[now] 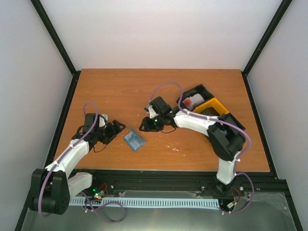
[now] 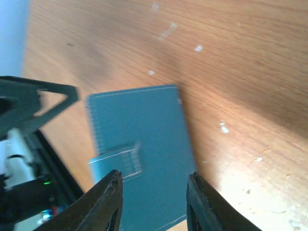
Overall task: Put the credit cards into the card holder
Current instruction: Close the card holder at the center of the board.
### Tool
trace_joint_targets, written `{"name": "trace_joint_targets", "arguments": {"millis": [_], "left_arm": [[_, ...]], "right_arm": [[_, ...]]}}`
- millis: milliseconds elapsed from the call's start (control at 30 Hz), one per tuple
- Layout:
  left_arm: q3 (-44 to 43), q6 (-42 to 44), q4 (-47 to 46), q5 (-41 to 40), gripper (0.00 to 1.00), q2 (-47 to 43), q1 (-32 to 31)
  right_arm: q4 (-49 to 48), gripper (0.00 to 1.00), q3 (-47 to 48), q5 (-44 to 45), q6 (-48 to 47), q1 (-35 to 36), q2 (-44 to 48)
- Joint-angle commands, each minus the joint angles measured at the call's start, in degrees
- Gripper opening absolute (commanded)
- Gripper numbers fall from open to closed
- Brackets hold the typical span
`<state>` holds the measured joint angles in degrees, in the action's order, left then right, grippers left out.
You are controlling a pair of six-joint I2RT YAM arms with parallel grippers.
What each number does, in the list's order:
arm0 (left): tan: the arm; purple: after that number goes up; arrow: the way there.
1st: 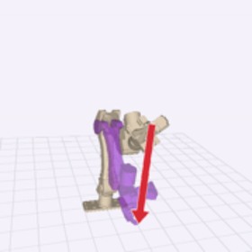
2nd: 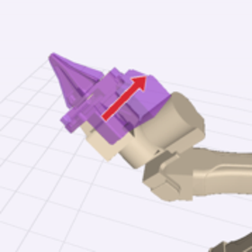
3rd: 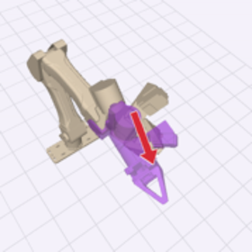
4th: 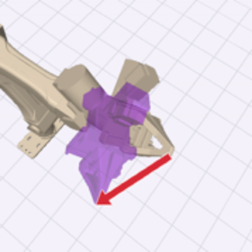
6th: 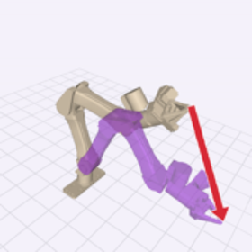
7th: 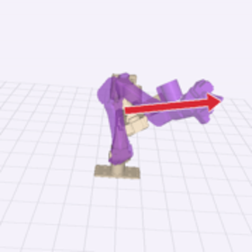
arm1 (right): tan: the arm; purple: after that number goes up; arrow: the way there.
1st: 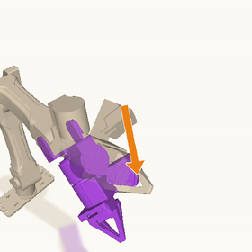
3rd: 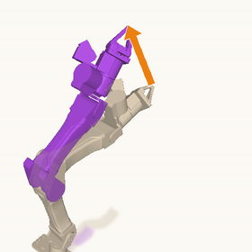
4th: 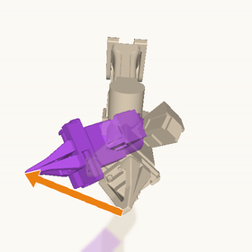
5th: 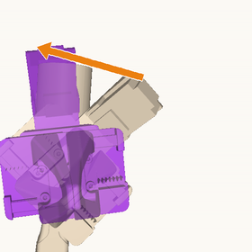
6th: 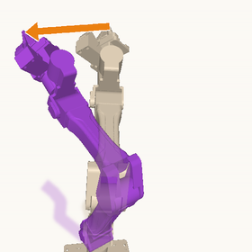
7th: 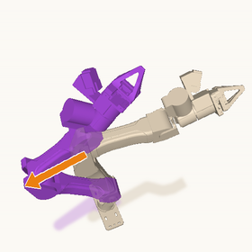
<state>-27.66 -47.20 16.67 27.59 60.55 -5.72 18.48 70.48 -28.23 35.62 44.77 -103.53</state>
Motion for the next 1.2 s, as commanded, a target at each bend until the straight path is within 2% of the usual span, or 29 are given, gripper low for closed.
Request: {"name": "trace_joint_targets", "arguments": {"millis": [0,267,500,667,1067,1167], "left_arm": [[-2.2,2.6,2.2,1.7,0.88,0.4,0.4],[-0.3,3.6,3.7,5.2,0.96,1.7,0.4],[0.8,3.7,4.6,4.9,0.94,3.4,0.4],[0.9,3.5,3.9,5.5,0.73,8.0,0.2],[2.8,2.2,-0.8,6.4,0.4,15.3,-1.9],[3.0,2.7,-1.1,4.9,0.26,17.2,-2.2]], "right_arm": [[8.9,0.38,6.2,4.4,-7.5,2.3,-6.6],[12.9,0.46,10.7,4.7,-11.9,5.8,-13.8],[19.4,0.53,14.1,9.7,-14.4,8.8,-17.7],[19.0,0.53,13.9,6.9,-12.9,8.9,-19.7],[9.1,0.51,8.2,-0.4,-6.3,6.9,-18.9],[5.8,0.51,6.6,-2.2,-4.6,6.1,-18.2]]}}
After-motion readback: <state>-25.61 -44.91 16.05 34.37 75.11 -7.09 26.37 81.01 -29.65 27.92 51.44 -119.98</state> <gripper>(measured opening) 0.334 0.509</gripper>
